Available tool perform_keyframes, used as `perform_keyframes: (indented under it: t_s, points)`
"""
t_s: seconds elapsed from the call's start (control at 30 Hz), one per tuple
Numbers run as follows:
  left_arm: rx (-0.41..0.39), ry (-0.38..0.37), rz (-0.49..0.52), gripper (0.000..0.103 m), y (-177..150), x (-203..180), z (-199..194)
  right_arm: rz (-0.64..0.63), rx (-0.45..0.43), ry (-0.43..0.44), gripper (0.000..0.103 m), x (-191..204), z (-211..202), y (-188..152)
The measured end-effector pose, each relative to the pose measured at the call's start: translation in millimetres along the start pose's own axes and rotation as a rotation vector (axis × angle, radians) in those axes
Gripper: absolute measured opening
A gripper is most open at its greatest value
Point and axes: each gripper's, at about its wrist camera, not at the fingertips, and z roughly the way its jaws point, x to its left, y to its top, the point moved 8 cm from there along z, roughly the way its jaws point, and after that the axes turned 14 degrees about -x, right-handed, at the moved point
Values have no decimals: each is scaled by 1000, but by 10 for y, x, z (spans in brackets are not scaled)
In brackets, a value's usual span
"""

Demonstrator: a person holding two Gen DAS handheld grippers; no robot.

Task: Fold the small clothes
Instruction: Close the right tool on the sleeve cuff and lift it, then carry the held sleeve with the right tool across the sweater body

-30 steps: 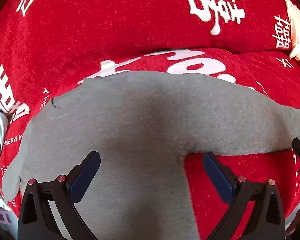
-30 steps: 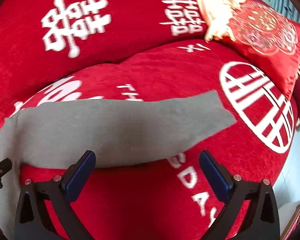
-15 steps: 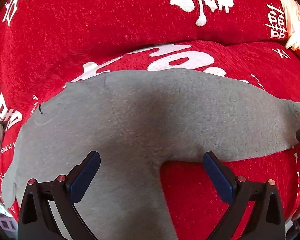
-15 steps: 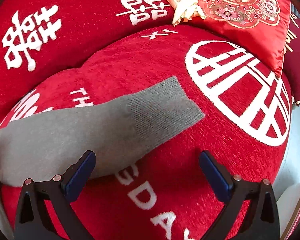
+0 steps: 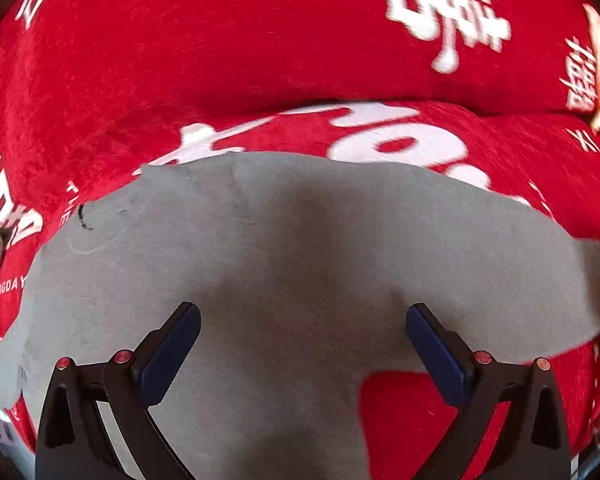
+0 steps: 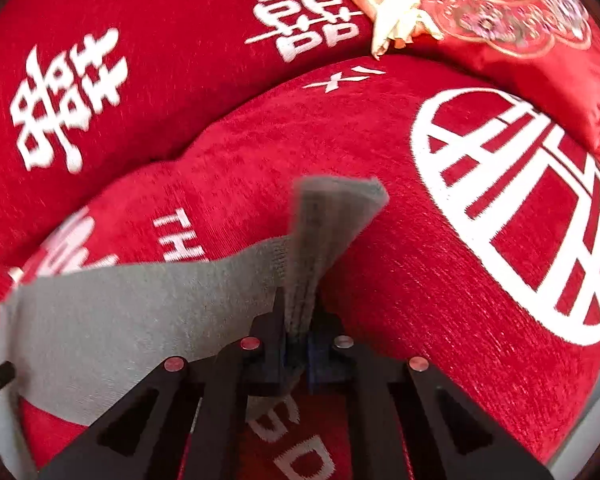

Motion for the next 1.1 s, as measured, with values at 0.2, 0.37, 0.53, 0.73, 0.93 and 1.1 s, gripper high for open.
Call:
perform_keyframes:
  t_s: [0.2, 0.37, 0.53, 0.73, 0.93, 1.1]
  points:
    - [50, 28, -3, 103, -87, 127, 208, 101, -103, 8, 7, -128, -317, 94]
    - [41, -9, 7, 103, -61, 111, 118, 45, -111, -36, 7, -73, -390, 57]
    - [-8, -57, -9, 103, -38, 165, -68, 76, -135, -13, 7, -53, -534, 131]
    - [-51, -120, -37, 103, -95, 267, -269, 50, -161, 4, 7, 124, -744, 240]
    - [-75, -143, -60, 103, -175, 446, -413, 18, -183, 13, 7, 346, -936, 336]
    - [-100, -162, -84, 103, -220, 623, -519, -4, -204, 24, 7, 569, -1095, 400]
